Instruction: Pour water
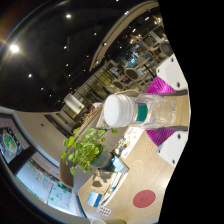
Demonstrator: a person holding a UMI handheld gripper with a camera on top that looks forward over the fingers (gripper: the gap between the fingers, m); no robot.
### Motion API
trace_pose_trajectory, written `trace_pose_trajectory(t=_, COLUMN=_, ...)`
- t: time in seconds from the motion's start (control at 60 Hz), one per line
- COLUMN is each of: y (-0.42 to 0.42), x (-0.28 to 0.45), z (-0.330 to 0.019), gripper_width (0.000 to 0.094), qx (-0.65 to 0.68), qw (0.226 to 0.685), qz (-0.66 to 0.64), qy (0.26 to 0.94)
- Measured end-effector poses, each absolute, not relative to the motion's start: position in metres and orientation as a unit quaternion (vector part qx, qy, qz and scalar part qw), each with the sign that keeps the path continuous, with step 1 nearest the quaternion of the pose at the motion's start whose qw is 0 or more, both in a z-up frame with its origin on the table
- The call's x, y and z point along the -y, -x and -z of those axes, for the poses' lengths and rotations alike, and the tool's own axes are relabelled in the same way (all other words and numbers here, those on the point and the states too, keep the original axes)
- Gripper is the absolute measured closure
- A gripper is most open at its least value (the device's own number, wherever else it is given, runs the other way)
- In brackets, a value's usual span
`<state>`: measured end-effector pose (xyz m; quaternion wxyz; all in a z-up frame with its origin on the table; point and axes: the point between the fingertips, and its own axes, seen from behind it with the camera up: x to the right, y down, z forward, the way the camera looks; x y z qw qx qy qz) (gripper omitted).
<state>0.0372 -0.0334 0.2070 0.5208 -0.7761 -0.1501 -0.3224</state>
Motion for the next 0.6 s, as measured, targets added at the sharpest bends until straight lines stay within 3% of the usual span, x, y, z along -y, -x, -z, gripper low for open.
trace_pose_trajectory(t=0.133, y=0.051, x=0.020, z=-0.247, gripper_width=0.0533, qx=0.256, qw=0.502, qz=0.422, qy=0.711)
trace_pose_trajectory(t=0.25, y=0.138, x=0.017, z=-0.256, gripper_width=0.0536, qx=0.354, qw=0.481, qz=0.486, qy=0.638)
trace_pose_trajectory(t=0.433, y=0.250, x=0.011, z=-0.216, gripper_width=0.0535, qx=0.504, qw=0.414, qz=0.551, qy=0.521)
trace_pose_trajectory(t=0.6, y=0.290, x=0.005, z=-0.175, gripper_width=0.0536, qx=0.603, qw=0.326, qz=0.602, qy=0.409)
